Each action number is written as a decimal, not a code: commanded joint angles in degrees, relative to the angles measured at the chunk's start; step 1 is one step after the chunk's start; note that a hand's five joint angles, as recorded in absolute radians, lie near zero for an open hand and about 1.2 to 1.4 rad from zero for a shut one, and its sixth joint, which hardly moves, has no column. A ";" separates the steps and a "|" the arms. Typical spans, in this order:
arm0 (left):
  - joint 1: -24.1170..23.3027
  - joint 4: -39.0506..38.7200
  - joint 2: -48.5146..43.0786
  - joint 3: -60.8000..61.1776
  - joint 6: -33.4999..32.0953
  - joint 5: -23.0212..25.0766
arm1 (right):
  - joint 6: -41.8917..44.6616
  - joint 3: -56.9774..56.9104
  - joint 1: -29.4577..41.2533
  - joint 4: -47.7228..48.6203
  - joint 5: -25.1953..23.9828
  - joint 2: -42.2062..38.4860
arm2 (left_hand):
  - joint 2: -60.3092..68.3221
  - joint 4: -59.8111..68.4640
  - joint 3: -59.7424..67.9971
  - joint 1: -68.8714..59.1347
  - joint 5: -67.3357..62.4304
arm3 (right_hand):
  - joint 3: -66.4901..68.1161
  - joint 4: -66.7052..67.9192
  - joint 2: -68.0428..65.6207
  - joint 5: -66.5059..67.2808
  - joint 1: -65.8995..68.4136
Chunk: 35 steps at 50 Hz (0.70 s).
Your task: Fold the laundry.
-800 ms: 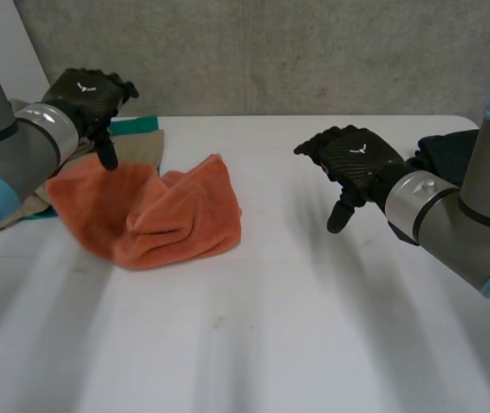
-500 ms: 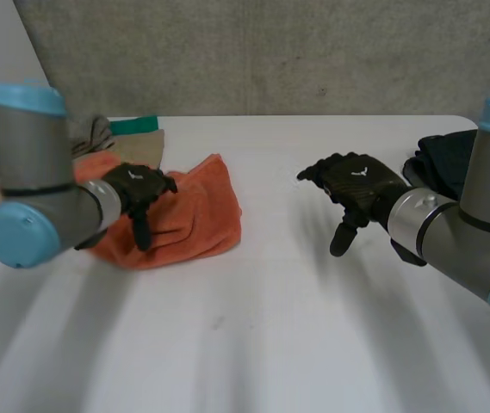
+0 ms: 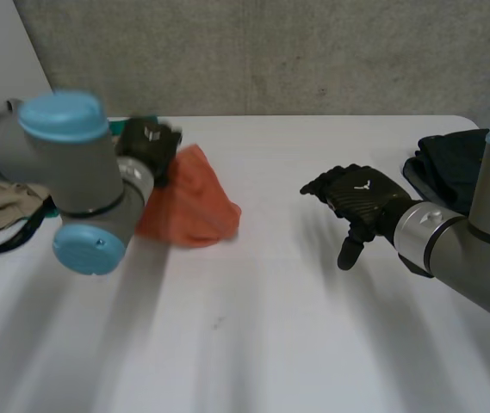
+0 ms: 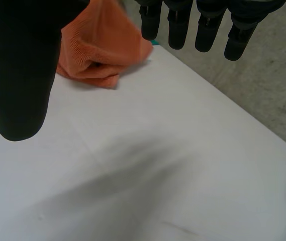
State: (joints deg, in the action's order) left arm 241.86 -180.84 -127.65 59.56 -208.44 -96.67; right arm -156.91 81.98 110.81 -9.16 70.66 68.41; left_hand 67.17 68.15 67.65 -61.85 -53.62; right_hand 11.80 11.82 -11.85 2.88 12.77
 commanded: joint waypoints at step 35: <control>-15.29 18.50 8.29 -2.27 20.27 -1.42 | 12.05 -8.67 -8.95 -10.27 -5.78 -2.05 | -57.17 -58.15 -57.65 51.85 53.62 | -1.80 -1.82 1.85 -2.88 -2.77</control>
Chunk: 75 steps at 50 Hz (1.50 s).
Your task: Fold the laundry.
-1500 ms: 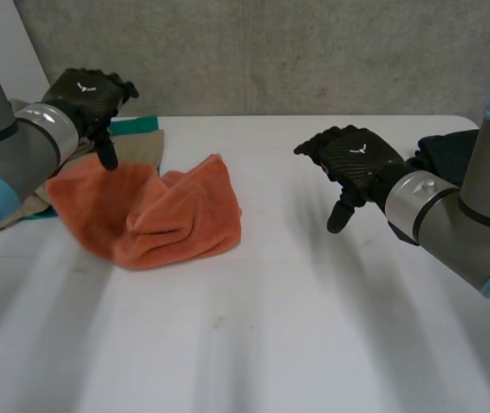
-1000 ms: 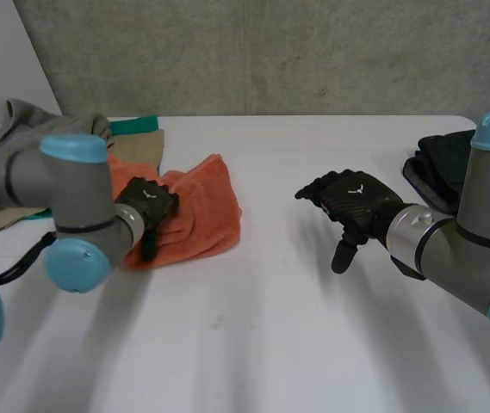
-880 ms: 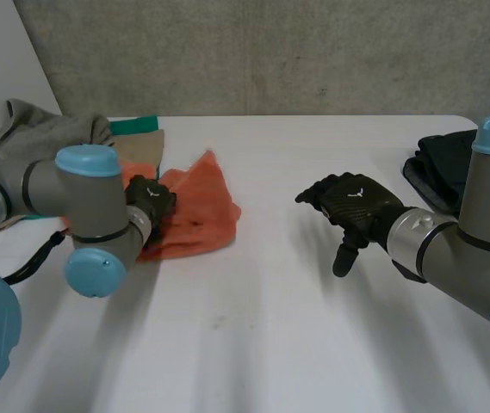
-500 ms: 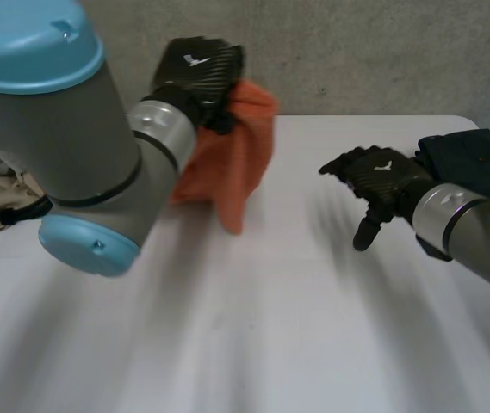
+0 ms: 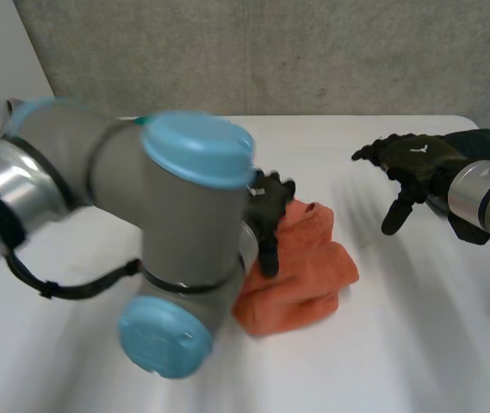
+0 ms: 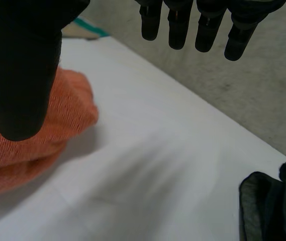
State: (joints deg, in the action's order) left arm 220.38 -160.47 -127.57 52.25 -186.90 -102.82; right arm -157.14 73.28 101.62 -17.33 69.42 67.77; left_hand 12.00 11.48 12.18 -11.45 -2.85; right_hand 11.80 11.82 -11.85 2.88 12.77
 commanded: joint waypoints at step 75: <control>16.32 -18.83 3.82 18.67 -11.55 15.80 | 7.02 2.13 4.99 1.68 1.77 -6.50 | 68.00 68.52 67.82 -68.55 -67.15 | 68.20 68.18 -68.15 67.12 67.23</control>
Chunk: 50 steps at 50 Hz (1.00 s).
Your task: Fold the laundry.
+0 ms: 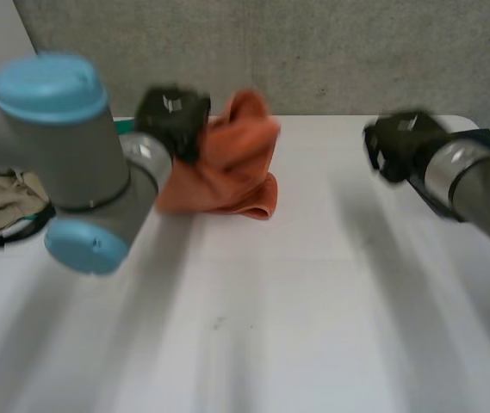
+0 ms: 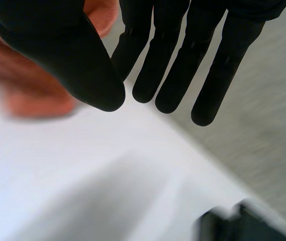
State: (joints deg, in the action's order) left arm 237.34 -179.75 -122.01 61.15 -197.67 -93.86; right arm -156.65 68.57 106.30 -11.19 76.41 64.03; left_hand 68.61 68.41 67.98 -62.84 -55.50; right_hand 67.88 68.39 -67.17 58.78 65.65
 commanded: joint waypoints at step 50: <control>4.01 4.50 3.81 27.27 -3.42 4.21 | 20.32 -17.14 18.86 10.58 -11.03 -27.36 | -44.94 -44.74 -44.31 39.17 41.83 | -46.95 -47.46 46.25 -47.86 -44.72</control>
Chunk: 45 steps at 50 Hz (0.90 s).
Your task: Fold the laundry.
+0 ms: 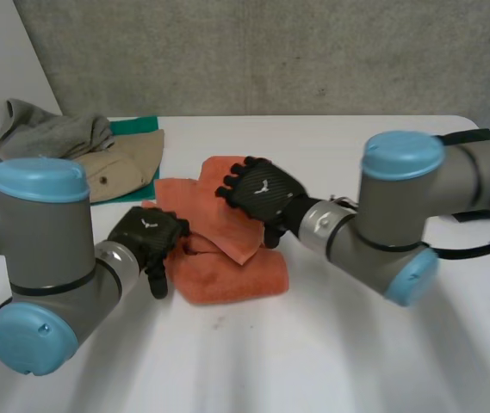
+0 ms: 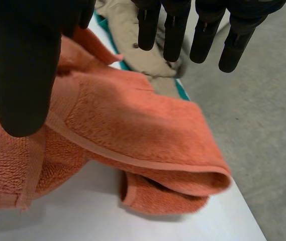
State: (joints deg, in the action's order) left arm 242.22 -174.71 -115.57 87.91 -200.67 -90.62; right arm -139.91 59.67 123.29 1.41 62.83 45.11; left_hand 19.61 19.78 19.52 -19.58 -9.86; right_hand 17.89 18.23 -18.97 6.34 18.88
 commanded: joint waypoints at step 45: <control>6.95 -8.64 -5.06 -17.66 4.23 -0.08 | -25.07 -9.92 -21.07 -19.70 24.79 8.78 | 60.39 60.22 60.48 -60.42 -60.14 | 62.11 61.77 -61.03 63.66 61.12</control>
State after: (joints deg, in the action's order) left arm 249.19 -183.83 -107.06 76.70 -196.25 -90.12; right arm -166.72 50.38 101.96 -16.86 86.46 59.94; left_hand 68.49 68.40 67.71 -65.90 -56.90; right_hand 67.97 68.44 -67.32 57.90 64.85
